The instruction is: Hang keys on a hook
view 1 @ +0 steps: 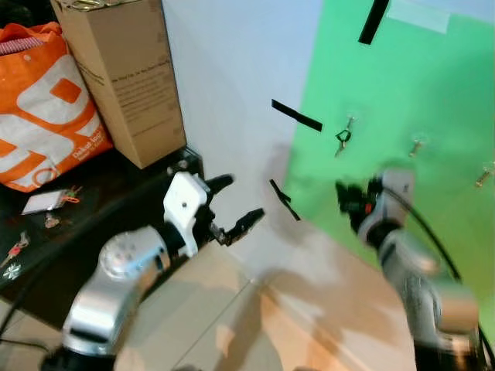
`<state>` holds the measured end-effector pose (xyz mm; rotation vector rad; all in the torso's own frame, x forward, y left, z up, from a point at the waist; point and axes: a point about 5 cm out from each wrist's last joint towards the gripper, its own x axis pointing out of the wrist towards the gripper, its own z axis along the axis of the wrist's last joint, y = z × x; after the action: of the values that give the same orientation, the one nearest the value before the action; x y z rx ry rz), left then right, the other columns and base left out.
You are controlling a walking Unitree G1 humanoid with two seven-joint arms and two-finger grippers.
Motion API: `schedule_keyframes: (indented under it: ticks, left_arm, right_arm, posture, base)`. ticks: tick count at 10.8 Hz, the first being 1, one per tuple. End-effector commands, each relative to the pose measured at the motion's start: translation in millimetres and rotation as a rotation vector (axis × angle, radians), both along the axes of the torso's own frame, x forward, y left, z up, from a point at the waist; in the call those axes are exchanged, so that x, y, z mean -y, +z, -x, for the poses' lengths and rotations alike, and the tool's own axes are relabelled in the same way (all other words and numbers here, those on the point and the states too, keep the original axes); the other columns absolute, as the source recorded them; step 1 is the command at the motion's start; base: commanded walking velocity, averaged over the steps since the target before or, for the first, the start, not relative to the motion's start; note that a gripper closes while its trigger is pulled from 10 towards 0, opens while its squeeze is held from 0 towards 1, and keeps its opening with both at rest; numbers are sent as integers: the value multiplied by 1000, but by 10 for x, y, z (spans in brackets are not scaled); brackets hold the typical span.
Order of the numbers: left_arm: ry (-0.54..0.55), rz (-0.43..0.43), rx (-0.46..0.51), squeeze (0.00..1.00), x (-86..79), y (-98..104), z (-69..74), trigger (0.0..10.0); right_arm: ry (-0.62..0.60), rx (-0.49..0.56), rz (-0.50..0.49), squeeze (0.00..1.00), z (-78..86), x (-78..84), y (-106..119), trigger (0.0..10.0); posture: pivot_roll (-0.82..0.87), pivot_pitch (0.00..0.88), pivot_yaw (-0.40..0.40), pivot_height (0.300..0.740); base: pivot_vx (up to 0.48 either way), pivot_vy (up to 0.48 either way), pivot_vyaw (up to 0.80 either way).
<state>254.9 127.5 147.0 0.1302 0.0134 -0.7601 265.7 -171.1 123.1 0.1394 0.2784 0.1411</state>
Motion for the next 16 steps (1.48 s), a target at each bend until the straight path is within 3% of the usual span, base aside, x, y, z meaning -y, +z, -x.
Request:
schedule_keyframes:
  ticks: [1,3,4,6,10,13,16]
  left_arm:
    - [193,-94,-7,0,-177,-171,-57,10000]
    - [323,-146,14,0,-284,-219,-104,10000]
    - [387,-136,6,0,-351,-230,-97,10000]
    - [421,-107,10,0,-347,-235,-67,10000]
    - [470,-101,-1,0,-349,-308,-9,10000]
    - [499,-101,-8,0,-384,-335,21,10000]
    - [529,-109,-6,0,-457,-303,38,10000]
  right_arm:
    - [17,36,-1,1000,11,-42,-2,10000]
    - [15,74,21,1000,30,-19,-8,10000]
    - [-7,122,98,1000,63,35,-18,10000]
    - [-12,105,40,1000,153,68,-65,10000]
    - [-49,46,116,1000,223,97,-263,10000]
    - [-33,23,104,1000,242,50,-307,10000]
    - [25,27,94,1000,200,-85,-326,10000]
  posture:
    - [-79,0,-2,740]
    - [-79,0,-3,740]
    - [-89,0,2,740]
    - [-98,0,-1,740]
    - [-104,0,-10,740]
    - [-93,0,-11,740]
    - [-52,0,-24,740]
  base:
    - [0,0,800]
    - [0,0,800]
    - [0,0,800]
    - [0,0,800]
    - [318,0,755]
    - [326,0,612]
    - [326,0,0]
